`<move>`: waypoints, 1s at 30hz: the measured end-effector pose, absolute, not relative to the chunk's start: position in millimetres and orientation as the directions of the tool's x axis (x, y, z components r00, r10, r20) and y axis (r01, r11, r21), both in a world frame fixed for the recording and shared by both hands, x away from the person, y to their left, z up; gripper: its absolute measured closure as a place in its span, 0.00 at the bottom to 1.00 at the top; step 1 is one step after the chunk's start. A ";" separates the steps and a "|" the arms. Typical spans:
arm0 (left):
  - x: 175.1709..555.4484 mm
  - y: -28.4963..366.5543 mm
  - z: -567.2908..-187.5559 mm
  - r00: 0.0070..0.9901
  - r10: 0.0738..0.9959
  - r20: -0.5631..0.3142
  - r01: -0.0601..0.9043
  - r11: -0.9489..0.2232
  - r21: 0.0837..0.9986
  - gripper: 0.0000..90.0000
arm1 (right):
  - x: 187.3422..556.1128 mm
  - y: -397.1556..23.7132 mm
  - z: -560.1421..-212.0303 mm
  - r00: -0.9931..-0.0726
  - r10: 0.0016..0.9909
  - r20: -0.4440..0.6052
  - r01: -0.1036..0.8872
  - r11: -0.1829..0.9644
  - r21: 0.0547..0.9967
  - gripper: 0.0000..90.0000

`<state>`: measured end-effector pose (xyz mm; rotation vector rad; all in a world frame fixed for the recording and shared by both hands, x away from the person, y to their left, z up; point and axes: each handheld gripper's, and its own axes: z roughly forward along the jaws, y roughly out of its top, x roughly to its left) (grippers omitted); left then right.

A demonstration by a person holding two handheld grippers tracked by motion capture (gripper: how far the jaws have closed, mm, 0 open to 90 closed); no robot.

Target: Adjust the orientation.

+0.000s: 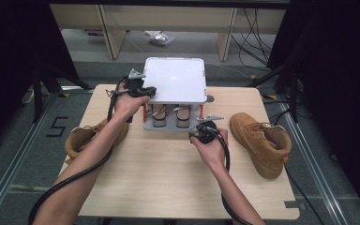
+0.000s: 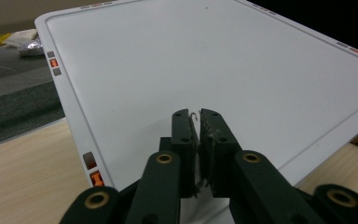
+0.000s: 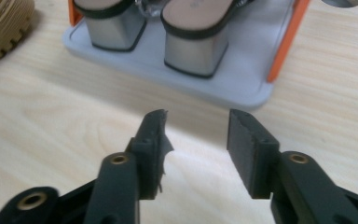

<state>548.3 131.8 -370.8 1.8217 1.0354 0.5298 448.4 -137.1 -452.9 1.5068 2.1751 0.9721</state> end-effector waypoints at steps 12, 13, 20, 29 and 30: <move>513.8 168.7 -345.7 0.540 0.842 -0.017 0.403 -0.241 0.883 0.71 | 409.0 -181.0 -466.3 -0.410 0.902 0.133 0.629 0.174 0.758 0.52; 509.8 174.0 -345.0 0.537 0.843 -0.015 0.406 -0.243 0.881 0.69 | 406.5 -183.0 -467.3 -0.404 0.906 0.131 0.632 0.172 0.755 0.52; 483.7 208.6 -348.6 0.524 0.850 -0.063 0.438 -0.205 0.875 0.61 | 396.7 -191.4 -472.8 -0.398 0.905 0.151 0.620 0.144 0.772 0.48; 448.7 255.3 -349.8 0.458 0.882 -0.110 0.456 -0.127 0.881 0.58 | 386.0 -192.2 -471.2 -0.389 0.909 0.149 0.609 0.132 0.782 0.46; 446.1 259.7 -351.3 0.452 0.885 -0.112 0.460 -0.124 0.879 0.58 | 385.2 -191.7 -471.2 -0.399 0.903 0.160 0.607 0.130 0.784 0.46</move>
